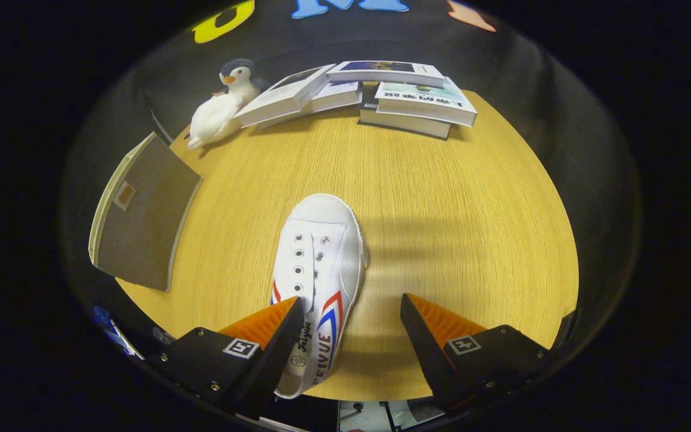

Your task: Open the storage box then place both shoes into the box .Put the left shoe in first, then the right shoe, with the right side of both shoes facing outward in a uniform manner.

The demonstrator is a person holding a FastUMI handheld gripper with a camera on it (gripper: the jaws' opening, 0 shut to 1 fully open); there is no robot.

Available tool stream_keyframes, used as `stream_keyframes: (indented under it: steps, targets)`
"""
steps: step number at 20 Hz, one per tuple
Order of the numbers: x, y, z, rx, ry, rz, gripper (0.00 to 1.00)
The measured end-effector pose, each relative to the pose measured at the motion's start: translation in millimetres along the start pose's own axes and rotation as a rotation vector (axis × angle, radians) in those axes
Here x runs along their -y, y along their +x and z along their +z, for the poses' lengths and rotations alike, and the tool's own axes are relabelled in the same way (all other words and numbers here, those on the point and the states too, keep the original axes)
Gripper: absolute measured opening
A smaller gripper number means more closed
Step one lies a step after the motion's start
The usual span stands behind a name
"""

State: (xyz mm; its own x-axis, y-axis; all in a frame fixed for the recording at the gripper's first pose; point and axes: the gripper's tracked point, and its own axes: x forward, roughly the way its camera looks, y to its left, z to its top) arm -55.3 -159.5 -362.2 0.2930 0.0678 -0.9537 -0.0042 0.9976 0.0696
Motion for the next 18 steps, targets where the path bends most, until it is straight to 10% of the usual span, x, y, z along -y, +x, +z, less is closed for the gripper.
stream_keyframes:
  steps: [10,12,18]
  targets:
    - [-18.1,19.3,-8.9,-0.098,0.031,0.056,0.86]
    - [-21.6,22.2,-7.1,-0.094,0.058,0.06,0.5]
    - [-19.9,14.8,-9.0,-0.09,0.14,0.034,0.3]
